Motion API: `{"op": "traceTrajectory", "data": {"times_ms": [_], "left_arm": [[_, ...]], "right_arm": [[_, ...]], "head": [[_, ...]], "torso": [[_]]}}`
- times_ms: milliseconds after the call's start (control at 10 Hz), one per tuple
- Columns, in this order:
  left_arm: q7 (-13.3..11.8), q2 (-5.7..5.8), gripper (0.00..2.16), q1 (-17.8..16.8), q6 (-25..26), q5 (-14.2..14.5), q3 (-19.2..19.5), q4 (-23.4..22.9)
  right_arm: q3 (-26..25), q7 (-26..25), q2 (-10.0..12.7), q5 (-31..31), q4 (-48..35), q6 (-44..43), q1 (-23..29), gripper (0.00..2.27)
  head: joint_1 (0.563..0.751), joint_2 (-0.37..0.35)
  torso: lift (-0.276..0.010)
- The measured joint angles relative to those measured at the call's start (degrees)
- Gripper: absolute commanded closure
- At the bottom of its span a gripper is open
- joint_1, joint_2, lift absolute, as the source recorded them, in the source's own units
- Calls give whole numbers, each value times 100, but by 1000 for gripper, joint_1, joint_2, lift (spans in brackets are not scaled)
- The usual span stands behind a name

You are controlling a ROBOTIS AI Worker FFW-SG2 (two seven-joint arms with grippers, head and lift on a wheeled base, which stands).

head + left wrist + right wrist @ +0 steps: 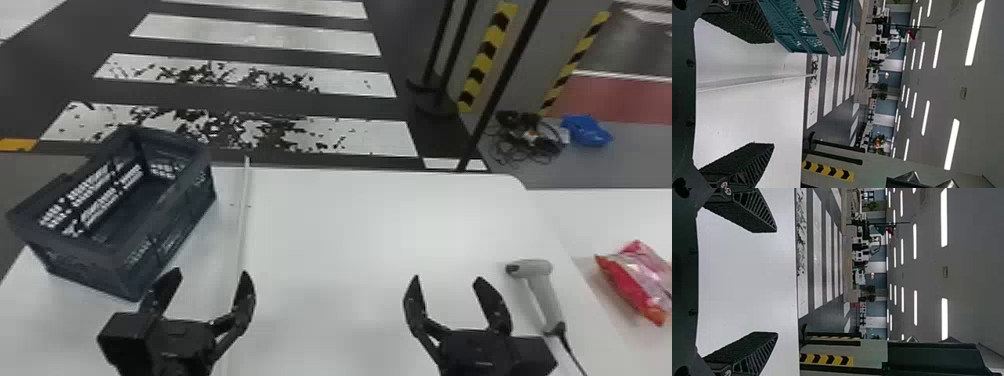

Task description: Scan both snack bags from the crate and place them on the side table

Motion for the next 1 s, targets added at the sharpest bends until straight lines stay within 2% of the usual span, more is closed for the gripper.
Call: {"op": "traceTrajectory", "data": {"times_ms": [500,1000], "left_arm": [[0,25,49,9,102,-18,-36,-81],[8,1,49,18,106,-18,-36,-85]], "right_arm": [[19,-3,0,0,-13,-39,5,60],[45,-3,-9,0,-12,-39,5,63]], "head": [[695,-145],[695,-143]], "torso": [[-95],[-95]]}}
